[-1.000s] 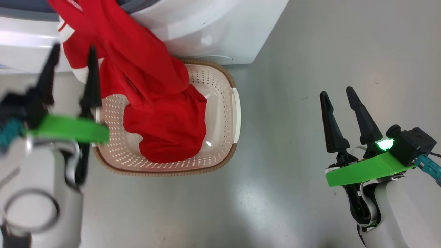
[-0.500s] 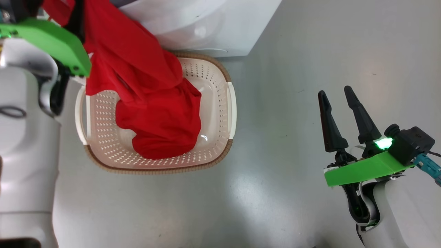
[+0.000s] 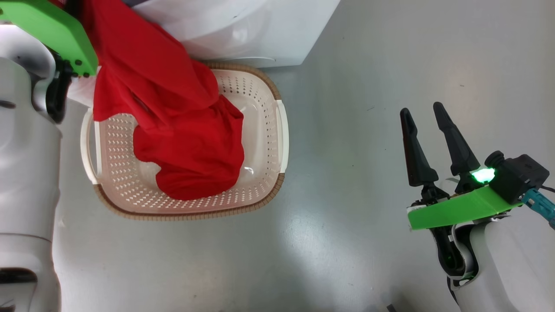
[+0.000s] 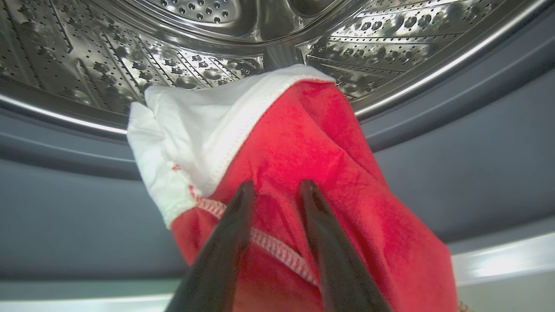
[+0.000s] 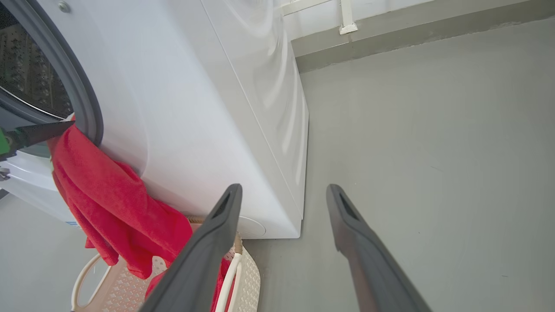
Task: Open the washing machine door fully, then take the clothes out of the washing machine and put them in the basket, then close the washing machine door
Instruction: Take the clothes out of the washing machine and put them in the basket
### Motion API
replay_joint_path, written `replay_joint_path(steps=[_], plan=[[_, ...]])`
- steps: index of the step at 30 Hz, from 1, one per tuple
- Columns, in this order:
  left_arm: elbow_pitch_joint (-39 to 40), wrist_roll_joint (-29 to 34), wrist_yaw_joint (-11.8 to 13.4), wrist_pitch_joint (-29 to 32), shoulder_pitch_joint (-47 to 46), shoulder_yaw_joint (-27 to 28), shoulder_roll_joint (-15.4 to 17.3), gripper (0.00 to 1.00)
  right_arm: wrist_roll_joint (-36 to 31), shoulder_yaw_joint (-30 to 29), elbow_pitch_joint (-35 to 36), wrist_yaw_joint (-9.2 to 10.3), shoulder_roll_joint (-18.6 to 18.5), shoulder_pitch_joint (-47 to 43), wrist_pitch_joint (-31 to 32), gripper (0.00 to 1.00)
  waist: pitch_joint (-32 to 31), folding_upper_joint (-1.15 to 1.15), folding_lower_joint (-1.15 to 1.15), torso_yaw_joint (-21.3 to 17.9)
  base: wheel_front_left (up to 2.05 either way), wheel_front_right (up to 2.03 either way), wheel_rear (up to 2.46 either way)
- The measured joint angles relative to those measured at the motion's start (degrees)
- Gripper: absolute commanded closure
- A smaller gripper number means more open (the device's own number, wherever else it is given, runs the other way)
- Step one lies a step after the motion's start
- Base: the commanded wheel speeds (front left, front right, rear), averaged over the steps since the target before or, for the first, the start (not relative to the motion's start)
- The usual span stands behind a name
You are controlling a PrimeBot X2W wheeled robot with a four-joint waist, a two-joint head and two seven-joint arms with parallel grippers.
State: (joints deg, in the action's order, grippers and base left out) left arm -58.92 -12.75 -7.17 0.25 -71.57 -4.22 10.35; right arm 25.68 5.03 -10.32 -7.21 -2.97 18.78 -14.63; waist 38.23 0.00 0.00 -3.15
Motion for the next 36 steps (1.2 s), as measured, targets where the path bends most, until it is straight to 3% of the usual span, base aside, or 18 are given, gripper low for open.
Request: replay_joint_path(steps=[3,24,30,36], plan=[[-2.0,-0.6,0.0,-1.3,-0.6,-0.4,0.1,0.99,0.0,0.0,0.0,0.00,0.0,0.2,0.0,0.00,-0.1,0.00,0.00,-0.1,0.00,0.00,0.00],[-3.8,-7.1,0.0,-13.5,-0.4,-6.1,0.0,1.00,-0.1,-0.3,-0.2,0.00,0.0,0.0,0.0,0.00,-2.6,0.00,0.00,1.4,0.00,0.00,0.00],[1.4,-9.0,0.0,-14.6,2.9,-7.3,0.1,1.00,-0.3,-0.5,-0.4,0.00,0.0,-1.2,0.0,0.00,-4.2,0.00,0.00,2.1,0.00,0.00,0.00],[13.7,-9.5,0.0,-14.7,9.9,-6.1,0.4,1.00,-0.5,-0.6,-0.5,0.00,0.0,-1.4,0.0,0.00,-5.4,0.00,0.00,2.8,0.00,0.00,0.00]])
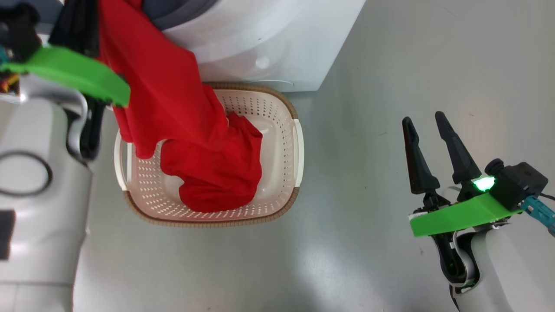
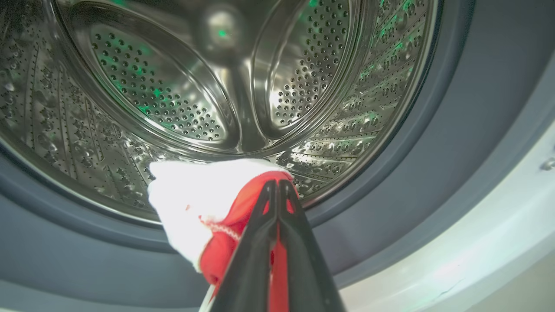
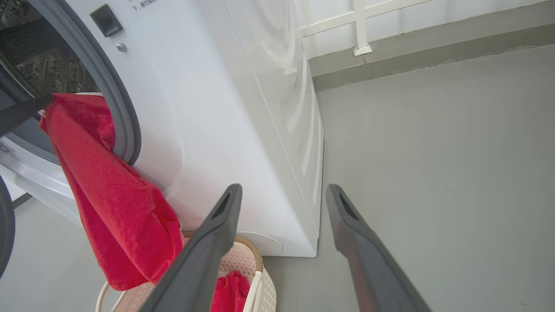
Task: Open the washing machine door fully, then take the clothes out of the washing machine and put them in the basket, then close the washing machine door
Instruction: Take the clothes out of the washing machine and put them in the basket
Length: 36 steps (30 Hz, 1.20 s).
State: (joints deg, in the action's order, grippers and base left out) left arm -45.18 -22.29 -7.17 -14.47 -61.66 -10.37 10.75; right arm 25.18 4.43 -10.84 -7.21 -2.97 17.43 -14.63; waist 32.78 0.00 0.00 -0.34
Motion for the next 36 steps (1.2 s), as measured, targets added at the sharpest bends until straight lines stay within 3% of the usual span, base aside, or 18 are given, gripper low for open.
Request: replay_joint_path(steps=[10,23,29,36], plan=[[20.2,0.2,0.2,0.0,14.5,3.8,-1.3,1.00,-0.1,-0.4,0.1,0.00,0.0,-1.5,0.0,0.00,-1.2,0.00,0.00,1.1,0.00,0.00,0.00],[44.8,0.0,3.7,3.5,30.4,3.5,-2.4,1.00,-0.2,-0.5,0.1,0.00,0.0,-2.0,0.0,0.00,-0.7,0.00,0.00,1.7,0.00,0.00,0.00],[42.5,-1.6,3.7,5.4,33.8,1.5,-3.5,1.00,-0.2,-0.2,0.1,0.00,0.0,-1.9,0.0,0.00,0.3,0.00,0.00,1.5,0.00,0.00,0.00],[26.5,-2.0,2.3,4.6,32.7,-1.6,-4.4,1.00,-0.1,0.1,0.3,0.00,0.0,-1.0,0.0,0.00,2.4,0.00,0.00,0.9,0.00,0.00,0.00]])
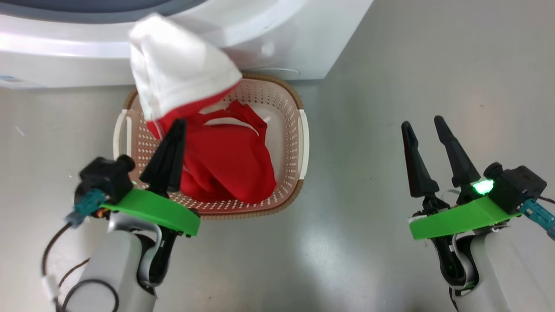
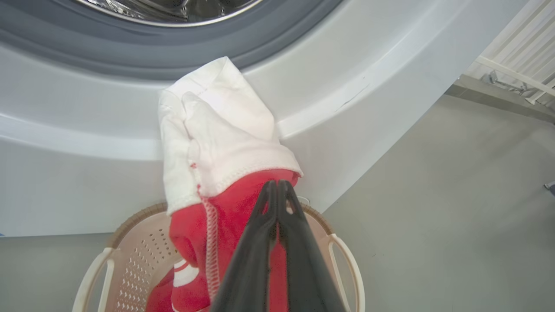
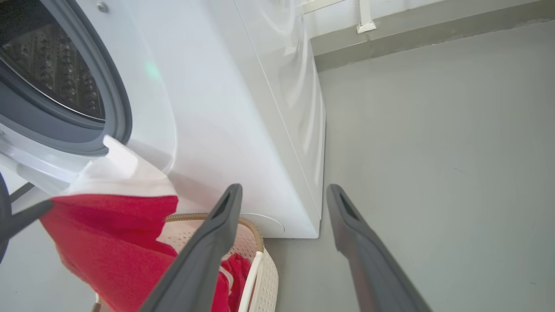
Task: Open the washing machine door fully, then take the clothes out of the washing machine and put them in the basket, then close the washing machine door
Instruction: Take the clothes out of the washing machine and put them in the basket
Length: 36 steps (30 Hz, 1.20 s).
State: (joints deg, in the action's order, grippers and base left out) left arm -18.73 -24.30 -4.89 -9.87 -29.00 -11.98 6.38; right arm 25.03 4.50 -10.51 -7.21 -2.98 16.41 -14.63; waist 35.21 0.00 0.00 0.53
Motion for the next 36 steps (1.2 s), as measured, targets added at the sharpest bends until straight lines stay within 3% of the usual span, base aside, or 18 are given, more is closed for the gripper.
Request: replay_joint_path(steps=[15,23,32,34,36], plan=[[-37.6,4.2,-2.2,-4.1,-17.4,-5.6,0.4,1.00,0.7,1.5,0.9,0.00,0.0,3.2,0.0,0.00,5.8,0.00,0.00,-3.2,0.00,0.00,0.00],[-44.6,4.6,-2.3,-4.6,-23.7,-6.6,0.4,1.00,2.2,2.1,1.3,0.00,0.0,4.1,0.0,0.00,8.5,0.00,0.00,-4.9,0.00,0.00,0.00],[-46.2,4.4,-2.3,-4.6,-25.3,-6.7,0.6,0.99,2.7,3.1,1.4,0.00,0.0,5.1,0.0,0.00,10.1,0.00,0.00,-6.6,0.00,0.00,0.00],[-46.2,4.1,-2.3,-4.6,-25.4,-6.7,0.7,0.74,2.7,3.1,1.4,0.00,0.0,5.2,0.0,0.00,10.0,0.00,0.00,-6.6,0.00,0.00,0.00],[-46.2,4.1,-2.3,-4.6,-25.4,-6.7,0.7,0.60,2.7,3.0,1.4,0.00,0.0,5.2,0.0,0.00,9.8,0.00,0.00,-6.6,0.00,0.00,0.00]])
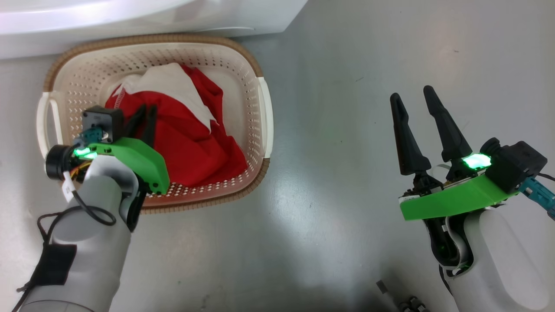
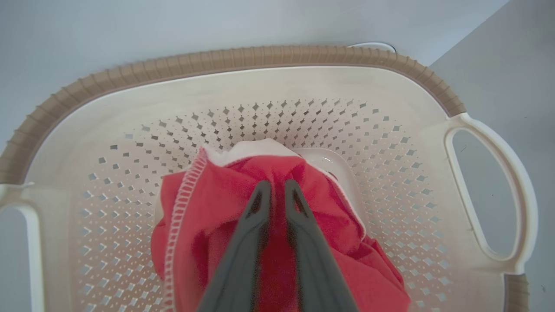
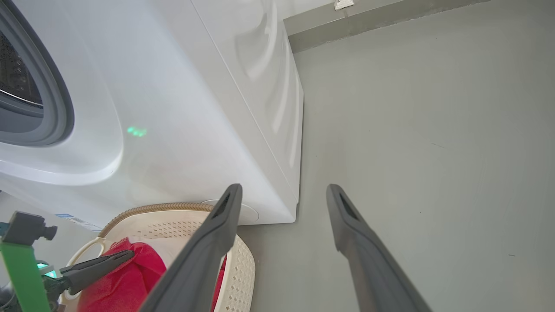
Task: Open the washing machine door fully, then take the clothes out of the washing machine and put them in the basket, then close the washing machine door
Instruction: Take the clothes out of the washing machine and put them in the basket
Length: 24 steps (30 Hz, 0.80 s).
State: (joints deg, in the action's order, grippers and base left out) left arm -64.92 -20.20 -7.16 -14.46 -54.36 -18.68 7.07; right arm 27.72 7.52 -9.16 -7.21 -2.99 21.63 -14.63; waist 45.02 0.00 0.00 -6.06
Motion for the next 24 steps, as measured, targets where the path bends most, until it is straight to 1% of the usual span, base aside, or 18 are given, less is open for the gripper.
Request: replay_joint_path(steps=[2,4,8,15,24], plan=[[0.1,-0.2,0.0,0.0,0.0,0.1,0.0,0.53,0.0,0.0,0.0,0.00,0.0,0.0,0.0,0.00,-0.2,0.00,0.00,0.1,0.00,0.00,0.00],[0.5,-0.6,0.0,0.0,0.0,0.1,0.2,0.26,0.0,-0.1,-0.1,0.00,0.0,0.0,0.0,0.00,-0.6,0.00,0.00,0.3,0.00,0.00,0.00],[1.9,-0.6,0.0,0.0,0.2,0.4,0.2,0.00,0.0,-0.2,-0.4,0.00,0.0,0.0,0.0,0.00,-1.6,0.00,0.00,0.7,0.00,0.00,0.00],[5.0,-1.1,0.0,0.0,2.9,2.2,0.1,0.00,-0.5,-0.6,-1.2,0.00,0.0,-0.1,0.0,0.00,-4.4,0.00,0.00,1.3,0.00,0.00,0.00],[9.7,-1.1,0.0,0.0,8.4,5.7,-0.3,0.00,-1.4,-1.2,-2.5,0.00,0.0,-1.9,0.0,0.00,-10.2,0.00,0.00,2.0,0.00,0.00,0.00]])
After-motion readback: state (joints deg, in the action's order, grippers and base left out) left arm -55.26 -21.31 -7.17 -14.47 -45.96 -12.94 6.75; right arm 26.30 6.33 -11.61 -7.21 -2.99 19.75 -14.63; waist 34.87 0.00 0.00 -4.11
